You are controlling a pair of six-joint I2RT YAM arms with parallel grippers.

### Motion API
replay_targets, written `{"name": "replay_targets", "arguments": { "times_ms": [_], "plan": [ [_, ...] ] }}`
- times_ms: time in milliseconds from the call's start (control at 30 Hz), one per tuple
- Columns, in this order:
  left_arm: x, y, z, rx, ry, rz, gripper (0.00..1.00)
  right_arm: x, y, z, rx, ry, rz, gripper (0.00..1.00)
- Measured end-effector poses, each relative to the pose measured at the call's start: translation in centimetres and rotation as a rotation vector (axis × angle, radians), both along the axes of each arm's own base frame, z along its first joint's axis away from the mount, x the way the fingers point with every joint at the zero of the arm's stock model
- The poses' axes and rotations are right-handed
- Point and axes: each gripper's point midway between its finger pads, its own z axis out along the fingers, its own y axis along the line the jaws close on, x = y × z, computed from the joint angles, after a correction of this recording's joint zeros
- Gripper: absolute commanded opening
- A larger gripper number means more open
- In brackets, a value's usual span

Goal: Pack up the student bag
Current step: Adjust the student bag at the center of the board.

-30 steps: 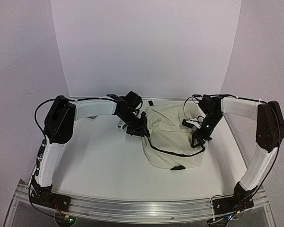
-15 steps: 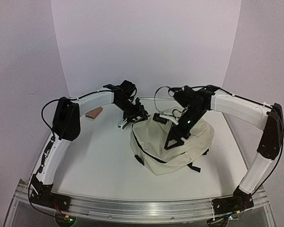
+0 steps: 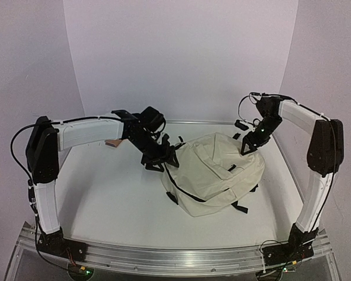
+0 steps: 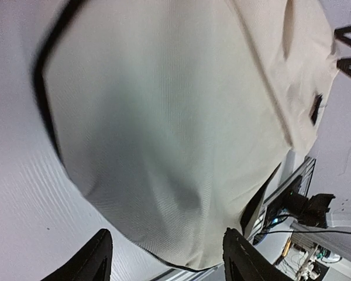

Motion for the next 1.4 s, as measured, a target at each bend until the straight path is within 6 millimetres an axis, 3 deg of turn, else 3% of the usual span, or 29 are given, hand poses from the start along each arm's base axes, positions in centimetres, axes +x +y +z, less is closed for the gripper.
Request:
{"name": "replay_targets", "arguments": {
  "times_ms": [100, 167, 267, 367, 500, 633, 767, 833, 933, 1100, 1233, 1300, 1400],
  "plan": [
    [-1.8, -0.8, -2.3, 0.017, 0.065, -0.017, 0.37, -0.7, -0.8, -2.4, -0.023, 0.057, 0.013, 0.68],
    [-1.5, -1.1, -3.2, 0.02, 0.076, -0.013, 0.24, -1.6, -0.7, -3.0, -0.021, 0.074, 0.036, 0.66],
    [0.3, -1.8, -3.6, 0.016, 0.066, -0.004, 0.12, -3.5, -0.6, -3.3, -0.001, 0.079, 0.072, 0.65],
    [3.0, -2.0, -3.9, 0.008, 0.051, 0.022, 0.09, -6.8, -0.4, -3.3, 0.023, 0.103, 0.108, 0.66],
    [7.9, -1.1, -4.3, -0.02, 0.03, 0.082, 0.15, -12.3, 0.8, -3.1, 0.039, 0.17, 0.179, 0.66],
    [13.6, -0.4, -4.0, -0.068, -0.022, 0.126, 0.35, -16.5, 3.9, -2.3, 0.034, 0.222, 0.307, 0.66],
    [16.8, -0.4, -3.2, -0.099, -0.075, 0.137, 0.5, -19.3, 6.9, -0.9, 0.057, 0.242, 0.427, 0.65],
    [17.2, -0.4, -2.5, -0.102, -0.092, 0.133, 0.54, -19.0, 7.4, 0.3, 0.064, 0.219, 0.442, 0.65],
    [16.5, 0.0, -1.4, -0.085, -0.115, 0.124, 0.59, -16.8, 8.4, 3.2, 0.093, 0.116, 0.443, 0.64],
    [11.3, 3.1, 1.2, -0.037, -0.125, 0.123, 0.61, -14.8, 10.0, 6.2, 0.143, 0.003, 0.442, 0.62],
    [6.7, 4.2, 5.1, -0.074, -0.172, 0.111, 0.6, -14.9, 12.0, 5.6, 0.154, 0.005, 0.47, 0.6],
    [4.6, 3.4, 6.3, -0.108, -0.187, 0.093, 0.6, -14.9, 13.2, 4.5, 0.152, 0.025, 0.487, 0.59],
    [1.2, 1.4, 5.6, -0.137, -0.165, 0.05, 0.61, -14.8, 15.0, 2.7, 0.142, 0.054, 0.508, 0.58]
  ]
}}
